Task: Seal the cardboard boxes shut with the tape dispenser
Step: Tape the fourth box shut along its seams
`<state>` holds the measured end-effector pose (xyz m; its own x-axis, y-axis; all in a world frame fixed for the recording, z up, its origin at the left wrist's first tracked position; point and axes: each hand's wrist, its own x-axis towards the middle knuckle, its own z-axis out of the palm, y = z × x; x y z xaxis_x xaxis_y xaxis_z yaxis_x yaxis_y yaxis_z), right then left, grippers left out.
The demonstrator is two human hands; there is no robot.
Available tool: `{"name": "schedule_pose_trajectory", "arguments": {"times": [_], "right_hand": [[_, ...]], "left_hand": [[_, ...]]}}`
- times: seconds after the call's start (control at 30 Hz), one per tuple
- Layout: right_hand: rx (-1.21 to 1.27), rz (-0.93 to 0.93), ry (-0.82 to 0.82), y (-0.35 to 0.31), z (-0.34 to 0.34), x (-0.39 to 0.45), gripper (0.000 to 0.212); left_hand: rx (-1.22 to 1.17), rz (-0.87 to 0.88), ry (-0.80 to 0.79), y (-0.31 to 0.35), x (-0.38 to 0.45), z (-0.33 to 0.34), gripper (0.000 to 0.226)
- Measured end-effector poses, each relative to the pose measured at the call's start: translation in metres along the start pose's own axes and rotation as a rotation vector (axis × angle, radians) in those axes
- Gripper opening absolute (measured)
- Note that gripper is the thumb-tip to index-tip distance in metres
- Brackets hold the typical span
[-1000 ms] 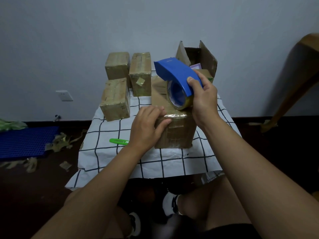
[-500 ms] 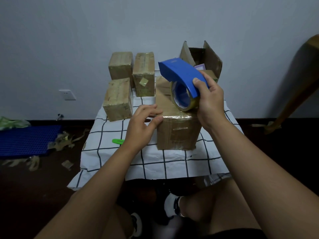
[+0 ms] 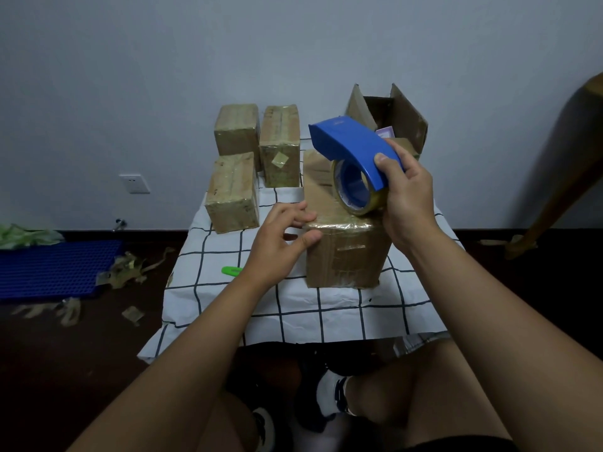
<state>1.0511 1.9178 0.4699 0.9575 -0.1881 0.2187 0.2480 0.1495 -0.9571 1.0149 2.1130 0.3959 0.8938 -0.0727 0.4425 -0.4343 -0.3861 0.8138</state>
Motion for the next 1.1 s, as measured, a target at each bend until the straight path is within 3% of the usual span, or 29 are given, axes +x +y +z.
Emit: {"name": "schedule_pose_trajectory", "arguments": {"times": [0.23, 0.33, 0.43, 0.57, 0.8, 1.1], "right_hand": [[-0.012, -0.006, 0.009, -0.001, 0.001, 0.001, 0.031], [0.009, -0.003, 0.011, -0.002, 0.000, -0.001, 0.034], [0.010, -0.005, 0.005, -0.002, 0.000, 0.000, 0.036], [0.004, 0.007, -0.003, -0.001, -0.001, 0.001, 0.040], [0.009, 0.022, 0.012, -0.005, -0.002, -0.003, 0.039], [-0.013, 0.011, -0.008, -0.007, 0.001, -0.003, 0.037]], "left_hand": [[0.016, -0.023, 0.044, 0.003, -0.002, 0.002, 0.031], [-0.106, -0.169, 0.242, 0.009, -0.022, 0.016, 0.042], [-0.142, -0.263, 0.405, 0.011, -0.049, 0.041, 0.037], [-0.076, -0.191, 0.340, 0.018, -0.065, 0.058, 0.044], [0.008, -0.238, 0.293, 0.030, -0.061, 0.059, 0.060], [0.033, -0.317, 0.241, 0.034, -0.053, 0.051, 0.055]]}}
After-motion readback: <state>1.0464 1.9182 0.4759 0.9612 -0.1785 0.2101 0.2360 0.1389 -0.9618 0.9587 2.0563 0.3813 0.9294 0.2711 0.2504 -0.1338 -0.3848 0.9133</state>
